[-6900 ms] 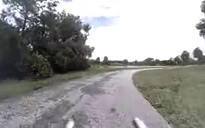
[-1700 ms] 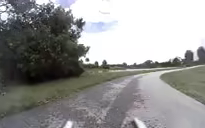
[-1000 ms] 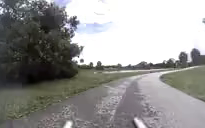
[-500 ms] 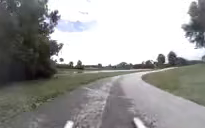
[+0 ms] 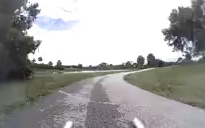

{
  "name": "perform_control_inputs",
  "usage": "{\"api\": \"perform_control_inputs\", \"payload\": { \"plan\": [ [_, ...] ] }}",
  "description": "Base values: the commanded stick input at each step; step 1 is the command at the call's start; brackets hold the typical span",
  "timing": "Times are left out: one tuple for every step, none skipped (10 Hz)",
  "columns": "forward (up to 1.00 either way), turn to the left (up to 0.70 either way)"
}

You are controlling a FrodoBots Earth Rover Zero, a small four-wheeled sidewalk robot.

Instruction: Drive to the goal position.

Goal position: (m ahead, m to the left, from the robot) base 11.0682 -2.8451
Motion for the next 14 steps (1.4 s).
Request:
{"api": "perform_control_inputs", "payload": {
  "plan": [
    [0.70,0.00],
    [0.70,0.00],
    [0.70,0.00],
    [0.70,0.00],
    [0.70,0.00],
    [0.70,0.00],
    [0.70,0.00],
    [0.70,0.00],
    [0.70,0.00],
    [0.70,0.00],
    [0.70,0.00],
    [0.70,0.00],
    [0.70,0.00],
    [0.70,0.00]
  ]
}}
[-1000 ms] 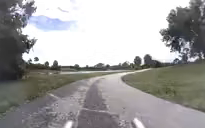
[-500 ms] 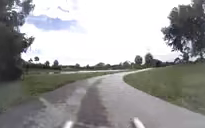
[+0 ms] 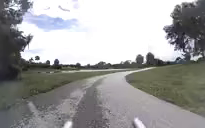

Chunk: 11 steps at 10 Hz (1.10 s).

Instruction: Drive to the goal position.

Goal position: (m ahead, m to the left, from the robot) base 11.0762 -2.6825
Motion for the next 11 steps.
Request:
{"api": "perform_control_inputs", "payload": {
  "plan": [
    [0.70,0.00],
    [0.70,0.00],
    [0.70,0.00],
    [0.70,0.06],
    [0.70,0.14],
    [0.70,0.14],
    [0.70,0.11],
    [0.70,0.08],
    [0.70,0.05],
    [0.70,0.03],
    [0.70,0.00]
  ]
}}
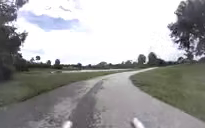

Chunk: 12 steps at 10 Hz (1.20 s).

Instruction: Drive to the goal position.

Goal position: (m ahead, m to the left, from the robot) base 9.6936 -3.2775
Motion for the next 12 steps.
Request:
{"api": "perform_control_inputs", "payload": {
  "plan": [
    [0.70,0.00],
    [0.70,0.00],
    [0.70,0.00],
    [0.70,0.00],
    [0.70,-0.11],
    [0.70,-0.27],
    [0.70,-0.34],
    [0.70,-0.35],
    [0.70,-0.31],
    [0.70,-0.13],
    [0.70,0.00],
    [0.70,0.00]
  ]
}}
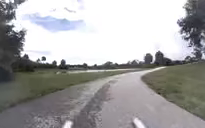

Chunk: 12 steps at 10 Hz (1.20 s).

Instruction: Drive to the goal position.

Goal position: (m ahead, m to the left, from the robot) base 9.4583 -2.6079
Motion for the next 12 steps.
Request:
{"api": "perform_control_inputs", "payload": {
  "plan": [
    [0.70,0.00],
    [0.70,0.00],
    [0.70,0.00],
    [0.70,0.00],
    [0.70,0.00],
    [0.70,0.00],
    [0.70,0.00],
    [0.70,0.00],
    [0.70,0.00],
    [0.70,0.00],
    [0.70,0.00],
    [0.70,0.00]
  ]
}}
